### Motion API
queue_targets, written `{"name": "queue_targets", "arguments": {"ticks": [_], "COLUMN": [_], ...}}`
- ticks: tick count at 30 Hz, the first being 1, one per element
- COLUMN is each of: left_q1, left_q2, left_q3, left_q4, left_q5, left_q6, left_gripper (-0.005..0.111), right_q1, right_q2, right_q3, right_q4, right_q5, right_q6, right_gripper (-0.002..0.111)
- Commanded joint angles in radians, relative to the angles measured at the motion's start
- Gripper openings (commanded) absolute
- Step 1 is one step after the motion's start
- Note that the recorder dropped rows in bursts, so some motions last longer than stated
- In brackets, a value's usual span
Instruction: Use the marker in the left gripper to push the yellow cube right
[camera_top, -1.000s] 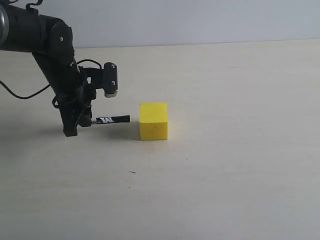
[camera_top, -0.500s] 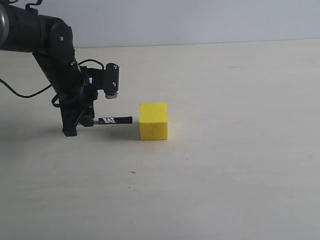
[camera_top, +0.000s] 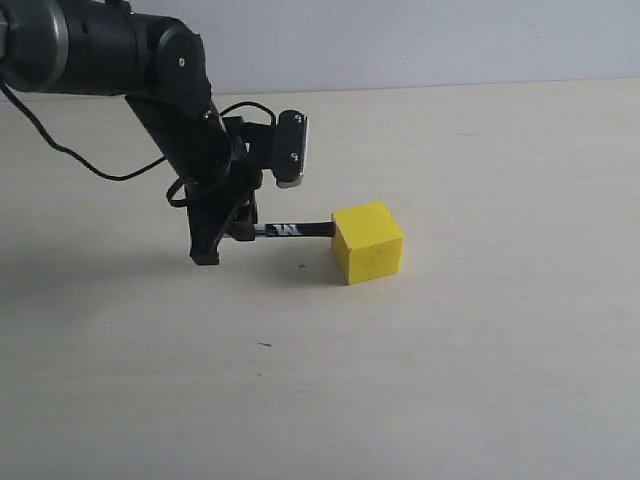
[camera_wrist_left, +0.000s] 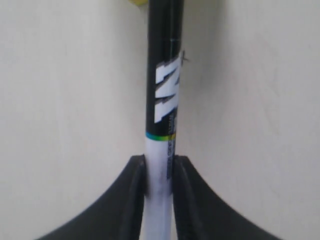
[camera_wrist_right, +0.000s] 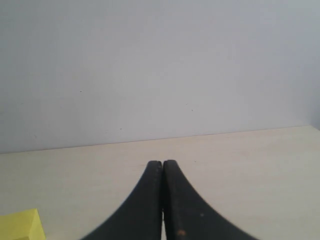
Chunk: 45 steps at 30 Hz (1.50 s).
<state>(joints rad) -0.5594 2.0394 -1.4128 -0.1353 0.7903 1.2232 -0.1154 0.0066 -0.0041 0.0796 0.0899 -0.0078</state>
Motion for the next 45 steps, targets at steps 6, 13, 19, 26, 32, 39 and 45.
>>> {"name": "queue_targets", "arguments": {"ticks": [6, 13, 19, 26, 32, 39, 45], "left_q1": [0.034, -0.028, -0.089, -0.061, -0.056, -0.034, -0.031], "left_q2": [-0.003, -0.003, 0.015, 0.015, 0.015, 0.045, 0.107], "left_q3": [-0.006, -0.006, -0.019, -0.032, -0.036, -0.149, -0.219], "left_q4": [0.078, 0.080, 0.066, 0.091, 0.160, 0.129, 0.118], "left_q5": [0.129, 0.043, -0.087, -0.042, 0.039, 0.173, 0.235], "left_q6": [-0.188, -0.210, -0.248, -0.252, -0.207, -0.207, -0.207], "left_gripper": [0.000, 0.000, 0.000, 0.000, 0.000, 0.000, 0.000], "right_q1": [-0.007, -0.007, -0.007, -0.007, -0.007, -0.007, -0.007], "right_q2": [-0.007, -0.007, -0.007, -0.007, -0.007, -0.007, -0.007], "right_q3": [0.004, 0.004, 0.004, 0.004, 0.004, 0.004, 0.004], "right_q4": [-0.003, -0.003, 0.000, 0.000, 0.000, 0.000, 0.000], "right_q5": [-0.002, -0.002, -0.002, -0.002, -0.002, -0.002, -0.002], "right_q6": [0.001, 0.001, 0.001, 0.001, 0.001, 0.001, 0.001], "right_gripper": [0.000, 0.000, 0.000, 0.000, 0.000, 0.000, 0.000]}}
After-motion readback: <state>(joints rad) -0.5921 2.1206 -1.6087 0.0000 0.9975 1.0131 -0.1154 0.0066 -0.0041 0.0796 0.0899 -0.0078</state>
